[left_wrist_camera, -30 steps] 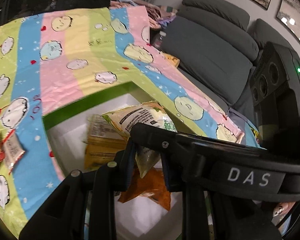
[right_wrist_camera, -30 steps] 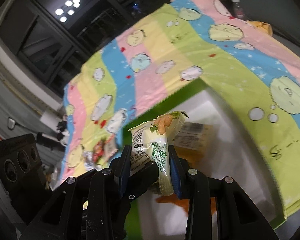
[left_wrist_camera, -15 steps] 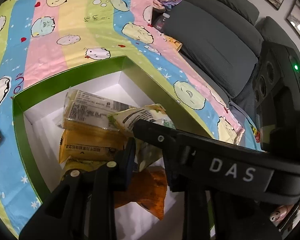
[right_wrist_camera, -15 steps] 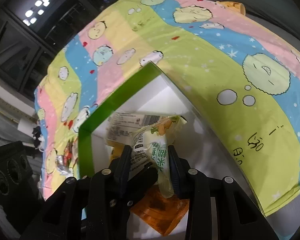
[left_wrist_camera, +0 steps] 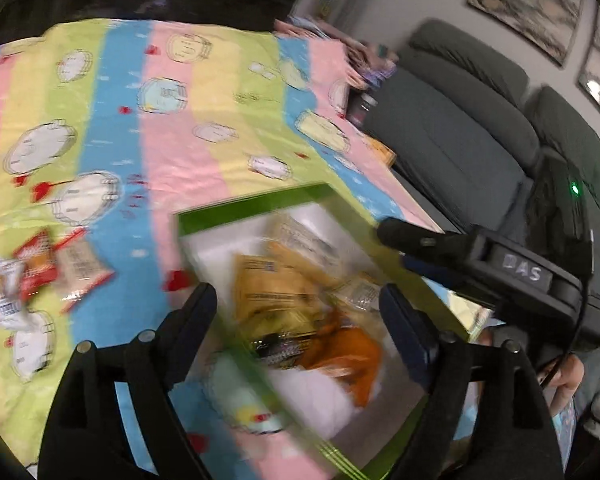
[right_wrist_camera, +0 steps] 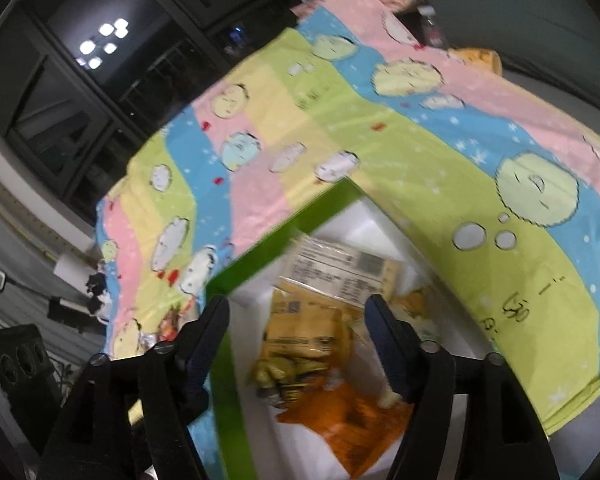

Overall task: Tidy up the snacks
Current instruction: 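Open the right gripper to drop the bread bag into the box, then move the right gripper to the white peanut snack bag and grasp it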

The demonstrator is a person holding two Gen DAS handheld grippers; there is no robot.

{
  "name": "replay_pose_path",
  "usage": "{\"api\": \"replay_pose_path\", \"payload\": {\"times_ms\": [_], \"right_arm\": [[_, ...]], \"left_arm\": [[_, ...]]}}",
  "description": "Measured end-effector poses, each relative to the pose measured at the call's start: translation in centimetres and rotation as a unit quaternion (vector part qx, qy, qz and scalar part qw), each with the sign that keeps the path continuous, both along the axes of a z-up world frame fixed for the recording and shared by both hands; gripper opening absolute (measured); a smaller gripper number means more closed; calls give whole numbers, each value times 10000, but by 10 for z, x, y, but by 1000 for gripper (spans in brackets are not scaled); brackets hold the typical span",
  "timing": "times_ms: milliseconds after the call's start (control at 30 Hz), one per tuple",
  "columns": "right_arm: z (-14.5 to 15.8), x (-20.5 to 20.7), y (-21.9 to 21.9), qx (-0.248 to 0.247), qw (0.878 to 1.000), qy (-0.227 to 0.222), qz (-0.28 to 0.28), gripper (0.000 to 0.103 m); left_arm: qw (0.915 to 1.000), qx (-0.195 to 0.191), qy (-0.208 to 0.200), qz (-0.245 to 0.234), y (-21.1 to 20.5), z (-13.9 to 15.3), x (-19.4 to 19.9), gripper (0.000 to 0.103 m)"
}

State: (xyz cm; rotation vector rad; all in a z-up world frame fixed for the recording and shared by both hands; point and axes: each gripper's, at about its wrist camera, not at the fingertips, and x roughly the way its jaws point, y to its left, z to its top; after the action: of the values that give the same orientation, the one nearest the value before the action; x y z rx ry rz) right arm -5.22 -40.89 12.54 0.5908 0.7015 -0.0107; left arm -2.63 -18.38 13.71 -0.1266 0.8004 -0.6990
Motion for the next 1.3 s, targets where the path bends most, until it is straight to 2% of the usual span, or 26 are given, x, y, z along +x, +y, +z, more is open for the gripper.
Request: {"api": "replay_pose_path", "payload": {"times_ms": [233, 267, 333, 433, 633, 733, 1000, 1100, 1300], "right_arm": [[14, 7, 47, -252, 9978, -282, 546, 80], [14, 8, 53, -274, 9973, -291, 619, 80], [14, 12, 67, -307, 9962, -302, 752, 81], [10, 20, 91, -306, 9943, -286, 984, 81], [-6, 44, 149, -222, 9893, -122, 1439, 83], [-17, 65, 180, -204, 9833, 161, 1800, 83], [-48, 133, 247, 421, 9637, 803, 2510, 83], [-61, 152, 263, 428, 9605, 1056, 2537, 83], [-83, 175, 288, 279, 9506, 1398, 2758, 72]], "left_arm": [[9935, 60, 99, 1130, 96, -5, 9, 94], [9915, 41, 131, 1293, 111, -8, 11, 99], [9854, 51, 133, 1699, 143, -15, 13, 102], [9777, 157, 257, 2079, 178, -28, 18, 102], [9621, -132, 709, 2631, 232, -64, 44, 102], [9629, -131, 822, 2568, 238, -65, 52, 102], [9642, -363, 898, 2467, 240, -79, 75, 100], [9621, -349, 1112, 2466, 241, -91, 85, 94], [9619, -388, 1316, 2364, 240, -106, 98, 87]]}}
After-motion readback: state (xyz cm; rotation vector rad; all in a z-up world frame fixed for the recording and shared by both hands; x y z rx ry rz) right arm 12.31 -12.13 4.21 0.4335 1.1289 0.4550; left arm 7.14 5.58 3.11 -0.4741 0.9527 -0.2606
